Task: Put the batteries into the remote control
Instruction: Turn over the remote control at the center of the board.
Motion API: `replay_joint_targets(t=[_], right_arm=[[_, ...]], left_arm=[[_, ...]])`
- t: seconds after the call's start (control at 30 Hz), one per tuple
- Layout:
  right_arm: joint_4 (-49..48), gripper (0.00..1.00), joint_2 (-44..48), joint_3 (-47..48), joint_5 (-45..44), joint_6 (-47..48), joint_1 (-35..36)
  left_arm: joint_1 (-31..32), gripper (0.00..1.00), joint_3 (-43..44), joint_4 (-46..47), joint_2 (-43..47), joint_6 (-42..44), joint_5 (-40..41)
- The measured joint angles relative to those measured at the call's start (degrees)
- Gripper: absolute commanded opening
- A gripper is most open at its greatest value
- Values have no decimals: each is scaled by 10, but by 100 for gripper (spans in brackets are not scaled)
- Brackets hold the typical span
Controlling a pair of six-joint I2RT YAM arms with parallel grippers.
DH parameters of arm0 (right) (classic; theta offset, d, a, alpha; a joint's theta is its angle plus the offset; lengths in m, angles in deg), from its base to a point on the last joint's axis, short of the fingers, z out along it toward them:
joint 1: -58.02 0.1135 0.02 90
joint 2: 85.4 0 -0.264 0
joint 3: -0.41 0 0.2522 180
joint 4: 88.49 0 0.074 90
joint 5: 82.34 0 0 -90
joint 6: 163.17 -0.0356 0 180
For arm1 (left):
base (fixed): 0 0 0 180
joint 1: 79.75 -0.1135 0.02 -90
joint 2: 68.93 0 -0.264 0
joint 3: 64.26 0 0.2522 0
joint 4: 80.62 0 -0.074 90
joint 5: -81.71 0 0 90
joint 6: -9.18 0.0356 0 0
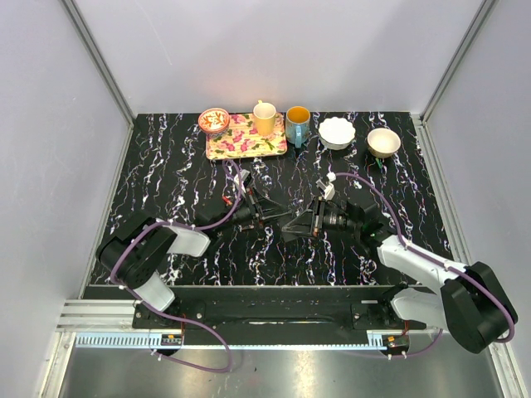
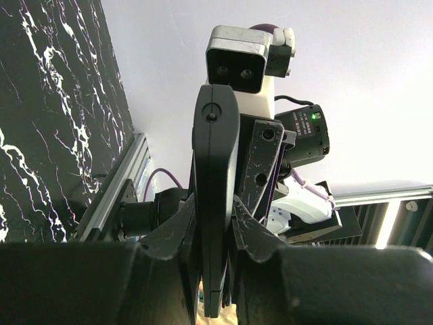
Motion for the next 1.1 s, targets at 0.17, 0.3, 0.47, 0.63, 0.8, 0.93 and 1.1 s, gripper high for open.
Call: replay_joint_targets(t=[0.17, 0.3, 0.47, 0.63, 0.8, 0.93, 1.1], right_arm=[[0, 0, -1, 0, 13, -7, -4], [4, 0, -6, 0, 43, -10, -11], [5, 0, -12, 5, 94, -12, -16], [5, 0, -17, 20, 137, -13, -25], [4, 0, -17, 30, 155, -12, -31], [5, 0, -16, 30, 155, -15, -37], [5, 0, -10, 30, 142, -25, -42]], left_arm=[[13, 0, 0, 0, 1, 8, 16], [35, 0, 0, 0, 3, 19, 33], [57, 0, -1, -7, 16, 33, 38], [69, 0, -5, -15, 44, 45, 55], [76, 0, -9, -17, 63, 59, 74], [79, 0, -11, -17, 64, 62, 89], [79, 0, -11, -14, 64, 62, 103]])
